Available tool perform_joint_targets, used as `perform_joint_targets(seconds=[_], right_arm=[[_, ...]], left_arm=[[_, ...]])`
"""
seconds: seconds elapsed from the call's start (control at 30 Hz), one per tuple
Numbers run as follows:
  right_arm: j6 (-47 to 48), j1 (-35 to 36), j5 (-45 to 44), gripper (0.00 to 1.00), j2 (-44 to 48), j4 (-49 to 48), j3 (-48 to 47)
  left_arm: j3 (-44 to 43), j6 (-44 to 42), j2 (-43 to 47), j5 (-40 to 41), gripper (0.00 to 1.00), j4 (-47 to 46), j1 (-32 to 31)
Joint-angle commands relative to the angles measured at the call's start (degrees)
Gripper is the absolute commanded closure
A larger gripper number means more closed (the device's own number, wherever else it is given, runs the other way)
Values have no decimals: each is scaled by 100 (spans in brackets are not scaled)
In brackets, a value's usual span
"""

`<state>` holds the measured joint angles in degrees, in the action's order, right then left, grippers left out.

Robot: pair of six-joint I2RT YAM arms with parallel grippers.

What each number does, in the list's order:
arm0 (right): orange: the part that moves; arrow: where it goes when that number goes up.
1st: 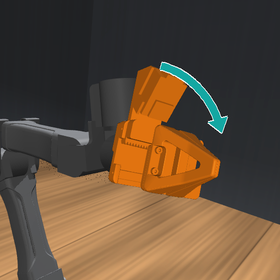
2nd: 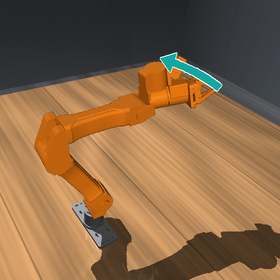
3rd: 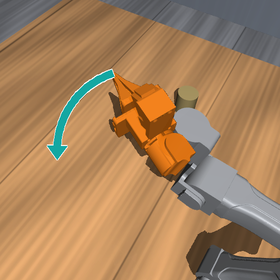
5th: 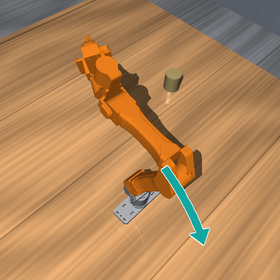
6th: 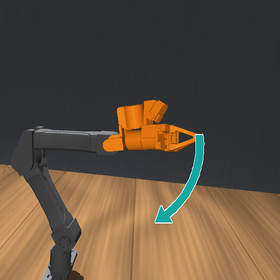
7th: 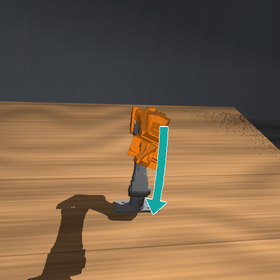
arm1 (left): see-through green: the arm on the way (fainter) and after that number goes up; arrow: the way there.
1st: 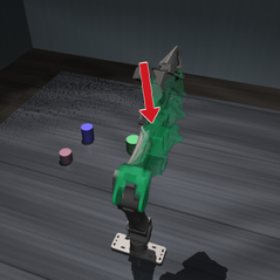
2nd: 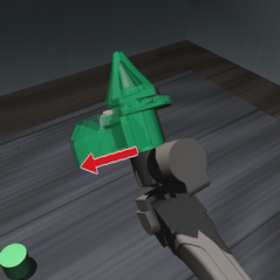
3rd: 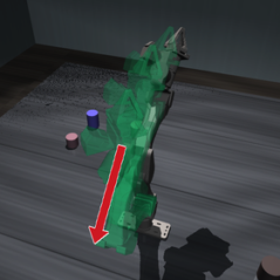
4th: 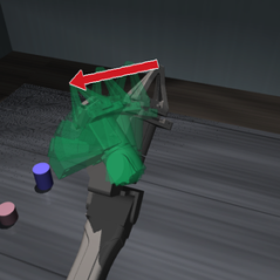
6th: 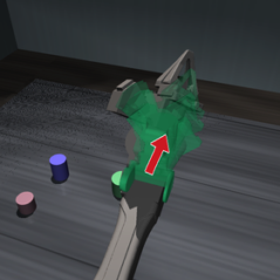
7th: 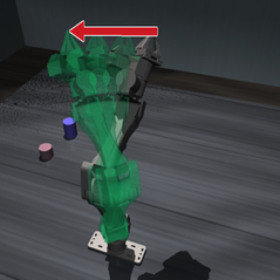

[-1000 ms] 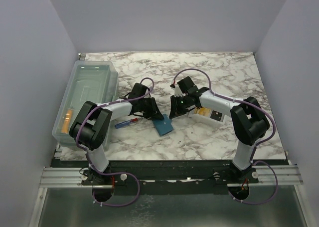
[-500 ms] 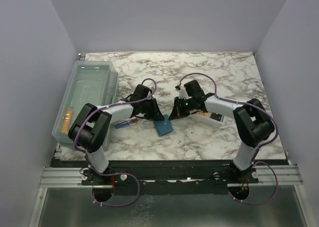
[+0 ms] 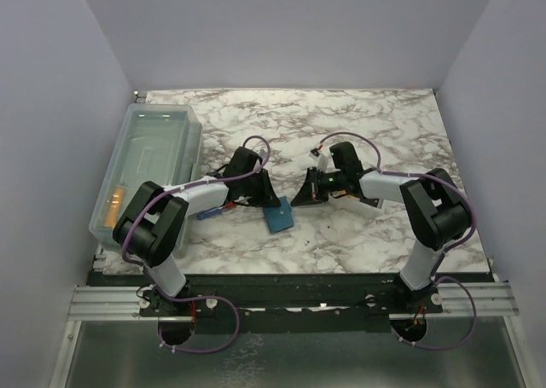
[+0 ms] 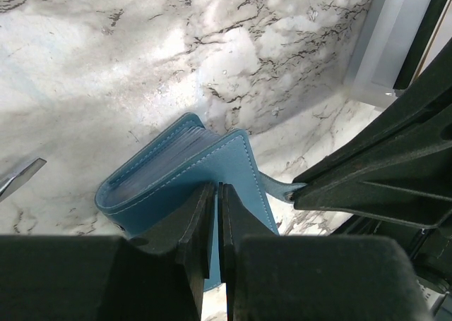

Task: Put the credit cards into the card holder
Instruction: Close the card holder at the center of the board.

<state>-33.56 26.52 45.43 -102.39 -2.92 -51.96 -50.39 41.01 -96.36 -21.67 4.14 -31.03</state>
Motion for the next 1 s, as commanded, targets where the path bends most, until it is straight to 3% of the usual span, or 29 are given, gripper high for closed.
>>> perform_joint_targets(seconds=[0.0,0.83,0.9,0.97], right_arm=[[-308,-51,831,100,80,-651,86],[-538,313,506,100,-885,-462,-117],[-551,325,540,100,-921,-475,-136],[-542,327,518,100,-923,-454,-170]], left_arm=[[266,-252,-50,478,85,570,-53],[283,187,-7,242,87,421,-158],[263,192,21,207,85,421,-153],[238,224,94,83,76,429,-150]])
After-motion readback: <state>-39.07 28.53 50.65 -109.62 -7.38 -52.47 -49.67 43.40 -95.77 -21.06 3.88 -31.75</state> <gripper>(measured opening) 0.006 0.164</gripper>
